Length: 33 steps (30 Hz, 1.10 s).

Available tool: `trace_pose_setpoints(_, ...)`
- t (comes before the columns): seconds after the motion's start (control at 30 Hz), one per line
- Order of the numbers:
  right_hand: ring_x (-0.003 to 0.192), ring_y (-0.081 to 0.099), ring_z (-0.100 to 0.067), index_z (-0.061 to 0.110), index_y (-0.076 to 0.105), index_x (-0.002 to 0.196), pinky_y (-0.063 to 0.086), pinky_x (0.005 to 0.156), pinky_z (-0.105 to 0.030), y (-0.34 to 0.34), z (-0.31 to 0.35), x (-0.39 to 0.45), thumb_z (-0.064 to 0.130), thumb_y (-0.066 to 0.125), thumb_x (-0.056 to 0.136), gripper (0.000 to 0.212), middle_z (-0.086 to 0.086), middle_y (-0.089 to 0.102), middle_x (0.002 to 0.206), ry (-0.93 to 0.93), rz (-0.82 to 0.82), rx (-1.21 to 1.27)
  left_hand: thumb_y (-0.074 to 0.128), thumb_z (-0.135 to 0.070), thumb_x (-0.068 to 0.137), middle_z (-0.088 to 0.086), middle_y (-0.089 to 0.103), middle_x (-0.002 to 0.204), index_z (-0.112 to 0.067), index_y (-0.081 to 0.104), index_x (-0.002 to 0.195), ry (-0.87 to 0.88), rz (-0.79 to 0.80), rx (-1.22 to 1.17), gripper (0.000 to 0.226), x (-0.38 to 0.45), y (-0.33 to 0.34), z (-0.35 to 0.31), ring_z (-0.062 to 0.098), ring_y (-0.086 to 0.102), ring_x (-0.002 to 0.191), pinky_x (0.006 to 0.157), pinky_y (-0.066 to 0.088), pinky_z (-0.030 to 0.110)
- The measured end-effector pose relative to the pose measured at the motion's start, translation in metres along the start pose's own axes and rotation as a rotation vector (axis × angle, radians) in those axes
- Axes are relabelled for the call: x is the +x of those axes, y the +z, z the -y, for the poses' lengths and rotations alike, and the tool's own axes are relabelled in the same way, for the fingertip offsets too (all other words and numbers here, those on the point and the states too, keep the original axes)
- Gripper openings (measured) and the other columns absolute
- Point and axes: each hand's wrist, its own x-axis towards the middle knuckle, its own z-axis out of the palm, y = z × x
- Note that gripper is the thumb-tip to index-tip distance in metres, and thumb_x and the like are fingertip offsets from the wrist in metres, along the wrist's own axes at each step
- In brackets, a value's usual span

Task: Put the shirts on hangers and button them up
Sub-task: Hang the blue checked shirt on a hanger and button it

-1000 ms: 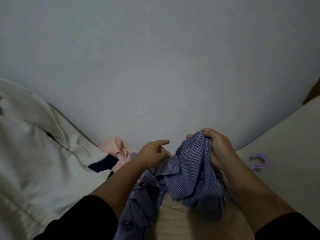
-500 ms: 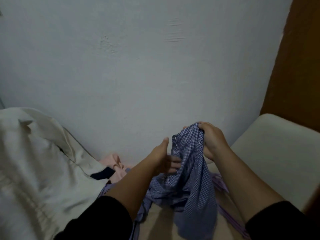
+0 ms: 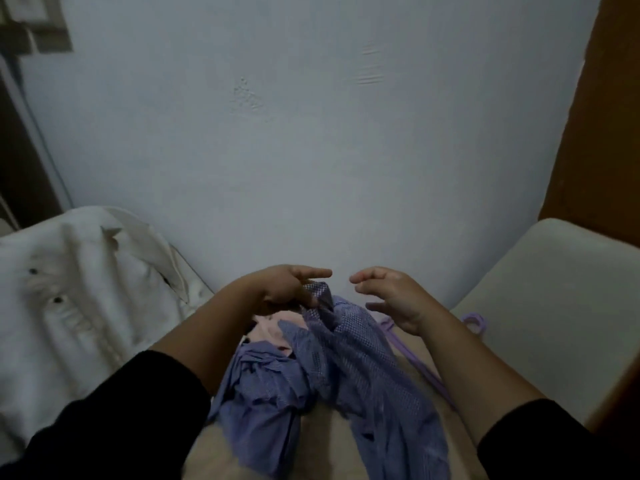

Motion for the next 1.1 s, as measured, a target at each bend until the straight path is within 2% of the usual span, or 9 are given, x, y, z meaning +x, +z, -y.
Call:
trace_pose_setpoints(0.17, 0.108, 0.058, -0.009, 0.017, 0.068, 0.067, 0.044, 0.08, -0.017, 0.032, 0.005, 0.019, -0.011, 0.056, 0.079, 0.032, -0.001, 0.06, 0.123, -0.056, 0.215, -0.015, 0.036, 0.025, 0.085, 0.006, 0.07, 0.111, -0.021, 0.061, 0.122, 0.111, 0.163, -0.071, 0.064, -0.054, -0.04, -0.035, 0.019, 0.066, 0.1, 0.084, 0.054, 0.026)
trace_pose_setpoints(0.3, 0.085, 0.064, -0.01, 0.015, 0.072, 0.068, 0.048, 0.07, -0.011, 0.05, 0.018, 0.02, -0.014, 0.055, 0.077, 0.035, -0.001, 0.072, 0.089, -0.058, 0.33, -0.136, 0.031, 0.026, 0.084, 0.004, 0.072, 0.107, -0.023, 0.077, 0.098, 0.146, 0.129, -0.041, 0.069, -0.085, -0.072, -0.058, 0.016, 0.067, 0.099, 0.084, 0.055, 0.025)
trace_pose_setpoints(0.47, 0.093, 0.065, -0.023, 0.013, 0.068, 0.089, 0.046, 0.086, -0.027, 0.064, 0.036, 0.02, -0.01, 0.062, 0.079, 0.025, -0.007, 0.069, 0.088, -0.11, 0.358, -0.014, 0.023, 0.023, 0.083, 0.008, 0.074, 0.093, -0.016, 0.08, 0.08, 0.097, 0.029, 0.047, 0.069, -0.101, -0.089, -0.071, 0.02, 0.071, 0.084, 0.068, 0.057, 0.027)
trace_pose_setpoints(0.67, 0.117, 0.055, -0.031, 0.019, 0.056, 0.108, 0.032, 0.105, -0.048, 0.099, 0.052, 0.027, 0.001, 0.067, 0.063, 0.049, 0.0, 0.07, 0.105, -0.131, 0.453, 0.102, 0.016, 0.017, 0.079, 0.012, 0.074, 0.089, -0.013, 0.079, 0.076, 0.168, -0.004, 0.018, 0.07, -0.11, -0.076, -0.084, 0.025, 0.072, 0.081, 0.069, 0.059, 0.032)
trace_pose_setpoints(0.73, 0.112, 0.059, -0.033, 0.015, 0.057, 0.104, 0.038, 0.104, -0.046, 0.1, 0.062, 0.026, -0.003, 0.069, 0.067, 0.043, -0.008, 0.071, 0.101, -0.173, 0.382, 0.072, 0.017, 0.017, 0.08, 0.011, 0.074, 0.09, -0.012, 0.079, 0.075, 0.189, -0.04, 0.051, 0.069, -0.114, -0.081, -0.089, 0.025, 0.071, 0.085, 0.072, 0.059, 0.031)
trace_pose_setpoints(0.87, 0.076, 0.063, -0.023, 0.015, 0.057, 0.088, 0.054, 0.073, -0.031, 0.079, 0.106, 0.023, -0.01, 0.068, 0.076, 0.031, -0.011, 0.066, 0.081, -0.347, 0.059, 0.028, 0.03, 0.02, 0.087, 0.006, 0.073, 0.1, -0.016, 0.079, 0.078, 0.182, -0.133, 0.31, 0.062, -0.116, -0.1, -0.099, 0.027, 0.064, 0.106, 0.083, 0.056, 0.025)
trace_pose_setpoints(0.93, 0.073, 0.061, -0.023, 0.018, 0.057, 0.087, 0.053, 0.072, -0.034, 0.068, 0.131, 0.019, -0.008, 0.07, 0.075, 0.032, -0.012, 0.061, 0.078, -0.449, -0.028, -0.046, 0.036, 0.018, 0.089, 0.006, 0.073, 0.104, -0.018, 0.079, 0.081, 0.205, -0.161, 0.412, 0.057, -0.116, -0.106, -0.108, 0.033, 0.06, 0.112, 0.094, 0.051, 0.034)
trace_pose_setpoints(1.0, 0.072, 0.059, -0.022, 0.021, 0.055, 0.087, 0.051, 0.071, -0.033, 0.058, 0.153, 0.012, -0.007, 0.071, 0.075, 0.034, -0.009, 0.058, 0.074, -0.523, -0.057, -0.131, 0.041, 0.017, 0.089, 0.007, 0.072, 0.106, -0.021, 0.079, 0.085, 0.26, -0.192, 0.491, 0.053, -0.117, -0.108, -0.121, 0.041, 0.055, 0.116, 0.104, 0.04, 0.049)
trace_pose_setpoints(1.1, 0.074, 0.058, -0.021, 0.023, 0.051, 0.091, 0.049, 0.075, -0.034, 0.042, 0.178, -0.001, -0.008, 0.068, 0.077, 0.038, -0.006, 0.055, 0.074, -0.58, 0.025, -0.087, 0.044, 0.018, 0.087, 0.001, 0.072, 0.106, -0.023, 0.078, 0.088, 0.333, -0.24, 0.485, 0.053, -0.119, -0.108, -0.145, 0.033, 0.059, 0.115, 0.105, 0.043, 0.044)
